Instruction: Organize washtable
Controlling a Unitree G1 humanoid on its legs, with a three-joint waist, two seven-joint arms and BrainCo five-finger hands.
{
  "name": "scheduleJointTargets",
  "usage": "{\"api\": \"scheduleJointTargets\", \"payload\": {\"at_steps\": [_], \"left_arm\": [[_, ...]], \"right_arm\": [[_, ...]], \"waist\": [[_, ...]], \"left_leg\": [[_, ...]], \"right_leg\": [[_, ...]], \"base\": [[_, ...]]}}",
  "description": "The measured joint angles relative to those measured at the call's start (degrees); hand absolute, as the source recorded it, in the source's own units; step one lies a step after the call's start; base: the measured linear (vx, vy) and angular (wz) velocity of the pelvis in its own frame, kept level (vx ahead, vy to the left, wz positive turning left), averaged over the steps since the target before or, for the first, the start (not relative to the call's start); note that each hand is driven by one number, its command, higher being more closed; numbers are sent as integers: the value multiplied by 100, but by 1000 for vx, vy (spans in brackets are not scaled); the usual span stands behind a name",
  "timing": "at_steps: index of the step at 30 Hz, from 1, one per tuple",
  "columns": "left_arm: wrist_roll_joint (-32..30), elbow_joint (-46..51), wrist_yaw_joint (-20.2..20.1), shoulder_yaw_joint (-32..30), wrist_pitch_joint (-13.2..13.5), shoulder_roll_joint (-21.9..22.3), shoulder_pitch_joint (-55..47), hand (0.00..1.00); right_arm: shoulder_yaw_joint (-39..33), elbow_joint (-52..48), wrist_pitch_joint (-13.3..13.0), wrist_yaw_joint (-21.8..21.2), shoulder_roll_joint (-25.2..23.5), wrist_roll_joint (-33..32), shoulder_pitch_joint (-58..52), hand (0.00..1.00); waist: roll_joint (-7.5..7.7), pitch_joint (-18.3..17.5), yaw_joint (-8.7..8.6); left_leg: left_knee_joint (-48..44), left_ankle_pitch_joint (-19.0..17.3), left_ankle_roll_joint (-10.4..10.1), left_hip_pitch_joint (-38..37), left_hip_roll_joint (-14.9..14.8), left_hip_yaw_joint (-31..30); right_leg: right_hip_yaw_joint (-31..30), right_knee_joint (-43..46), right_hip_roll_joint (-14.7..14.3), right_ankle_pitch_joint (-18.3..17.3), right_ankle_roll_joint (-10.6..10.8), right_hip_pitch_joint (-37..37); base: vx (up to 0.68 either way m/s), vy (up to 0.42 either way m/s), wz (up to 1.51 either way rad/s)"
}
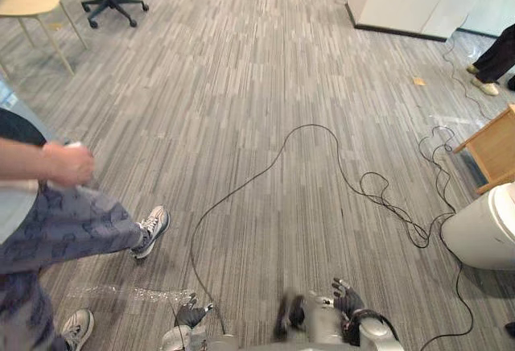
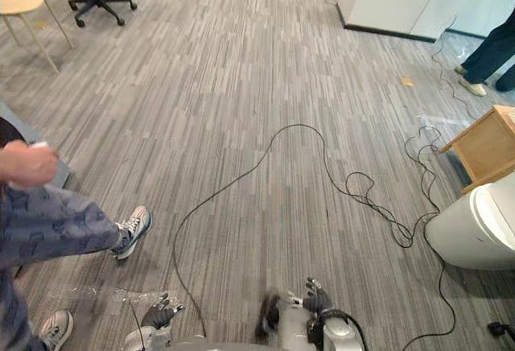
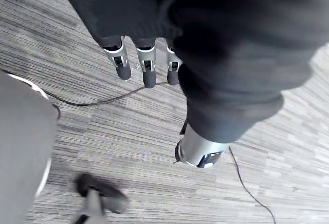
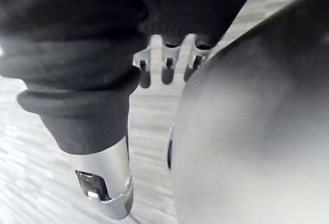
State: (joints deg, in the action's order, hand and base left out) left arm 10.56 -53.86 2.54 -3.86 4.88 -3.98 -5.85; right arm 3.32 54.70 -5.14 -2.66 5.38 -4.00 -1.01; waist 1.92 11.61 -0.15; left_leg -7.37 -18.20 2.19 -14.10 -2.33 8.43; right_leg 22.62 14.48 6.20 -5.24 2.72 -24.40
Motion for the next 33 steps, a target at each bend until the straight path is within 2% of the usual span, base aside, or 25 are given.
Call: {"api": "scheduleJointTargets", "payload": {"at_steps": [2,3,4,5,6,7,8,10,11,13,15,17,18,19,20,21,22,23,25,27,28,30,31,32,33], "left_arm": [[-22,-19,0,2,2,-36,-36,0],[-83,-55,-2,-2,2,-13,-44,0],[-134,-76,-3,-1,6,12,-38,0],[-199,-102,-5,-30,6,74,-59,0],[-202,-89,-1,-99,8,149,-37,0],[-223,-41,-13,-195,9,228,-22,0],[-227,17,-18,-230,13,296,-7,0],[-223,127,-27,-322,52,244,35,0],[-216,299,-25,-312,78,128,23,0],[-213,556,-17,-335,125,104,12,0],[-211,718,-12,-362,171,174,16,0],[-178,835,18,-478,204,380,-44,0],[-127,850,14,-522,216,395,-51,0],[-82,876,17,-650,237,356,-39,0],[-78,889,21,-717,243,323,-44,0],[-7,863,41,-852,232,311,-45,0],[11,812,48,-853,228,265,-41,0],[12,699,69,-805,222,194,-15,0],[10,480,123,-749,149,69,40,0],[-3,364,143,-732,43,91,8,0],[-25,326,141,-664,37,101,-38,0],[-41,235,139,-520,37,91,-5,0],[-94,121,140,-446,27,93,72,0],[-188,101,143,-413,16,96,74,0],[-230,102,151,-385,19,96,59,0]], "right_arm": [[7,12,21,8,-49,9,81,0],[2,7,31,3,-34,16,92,0],[-5,-3,32,-3,-26,16,92,0],[-45,-26,35,-25,41,17,91,0],[-51,-67,44,-35,95,16,94,0],[-6,-202,65,-28,179,16,94,0],[68,-202,78,2,239,11,109,0],[74,-91,157,11,93,6,189,0],[123,-46,159,13,-49,2,187,0],[188,121,156,14,-159,5,192,0],[219,245,168,13,-247,11,247,0],[220,334,169,18,-237,16,229,0],[221,367,175,19,-260,17,230,0],[212,444,180,21,-403,16,224,0],[204,445,179,21,-470,15,168,0],[99,394,154,17,-526,15,145,0],[11,397,150,18,-540,15,89,0],[-87,420,162,10,-548,16,14,0],[-222,309,145,7,-522,10,-42,0],[-354,167,127,0,-454,10,-90,0],[-375,57,95,-1,-429,11,-122,0],[-392,-85,31,-1,-378,8,-102,0],[-383,-91,28,0,-285,8,-40,0],[-360,-48,36,5,-195,2,-41,0],[-324,-4,38,8,-148,-2,-50,0]], "waist": [[88,103,-55],[1,83,-67],[-75,68,-65],[-207,52,-54],[-315,78,-28],[-560,144,6],[-721,209,106],[-619,325,149],[-410,347,200],[-203,332,424],[-240,347,574],[-385,272,783],[-386,264,824],[-196,176,910],[-50,108,908],[85,40,896],[150,16,869],[222,-8,824],[302,20,689],[178,89,562],[74,90,531],[67,80,372],[63,94,267],[83,107,226],[96,111,216]], "left_leg": [[27,-198,-343,-494,-8,-289],[-303,-269,-457,-573,-164,-498],[-663,-261,-470,-475,-280,-583],[-1752,-67,-780,-98,-512,-687],[-2471,202,-895,179,-700,-699],[-3888,1338,-951,822,-1034,-675],[-5121,1638,-999,1400,-1325,-565],[-6010,933,-832,2149,-1420,-256],[-5790,659,-723,2545,-1223,-11],[-4663,417,-478,3128,-875,275],[-2805,490,-509,3564,-500,261],[-602,1020,-816,3901,-375,262],[-513,1116,-750,3986,-368,270],[-837,1765,-305,4041,-237,348],[-1051,1887,-133,4092,-214,477],[-1710,1670,361,4178,-220,615],[-1962,1322,386,4066,-129,591],[-2068,1028,427,3846,-12,590],[-2132,593,333,3218,211,535],[-1914,140,402,2294,323,359],[-1583,-41,439,1711,336,257],[-1030,-151,448,1023,348,48],[-787,-118,392,666,320,-66],[-556,-28,240,285,318,-75],[-379,-32,235,52,359,-126]], "right_leg": [[-98,-442,0,320,-105,22],[-244,-61,-65,1021,-563,4],[-203,147,-100,1076,-644,2],[-53,361,-226,1060,-731,140],[2,393,-359,867,-771,283],[-7,193,-672,658,-839,657],[-142,-121,-992,544,-943,1092],[-395,-496,-1139,324,-973,1829],[-602,-778,-1082,186,-943,2347],[-919,-1025,-977,61,-792,2859],[-1169,-1252,-900,-151,-648,3284],[-1413,-1579,-913,-524,-441,3830],[-1470,-1618,-904,-653,-377,3992],[-1518,-1633,-682,-906,-281,4272],[-1500,-1515,-556,-997,-176,4272],[-1474,-610,-398,-1092,-22,4077],[-1495,348,-240,-1042,44,3792],[-1548,1594,-41,-745,259,3378],[-1561,3835,311,-99,401,2576],[-1125,4718,504,-295,131,2135],[-810,4699,502,-510,-86,1752],[-214,4065,465,-870,-169,1064],[121,3119,385,-930,-161,650],[261,1634,252,-629,-34,420],[339,880,180,-384,97,348]], "base": [[803,-199,81],[712,-227,57],[854,-297,51],[553,-221,24],[694,-234,2],[713,-172,-41],[706,-137,-55],[699,-105,-58],[703,-102,-50],[689,-52,-69],[680,60,-69],[700,189,-65],[726,279,-53],[819,308,-29],[1049,345,-33],[1077,336,-18],[875,285,-3],[673,251,22],[778,270,34],[915,266,25],[743,156,25],[729,108,49],[770,50,67],[802,35,61],[858,10,59]]}}
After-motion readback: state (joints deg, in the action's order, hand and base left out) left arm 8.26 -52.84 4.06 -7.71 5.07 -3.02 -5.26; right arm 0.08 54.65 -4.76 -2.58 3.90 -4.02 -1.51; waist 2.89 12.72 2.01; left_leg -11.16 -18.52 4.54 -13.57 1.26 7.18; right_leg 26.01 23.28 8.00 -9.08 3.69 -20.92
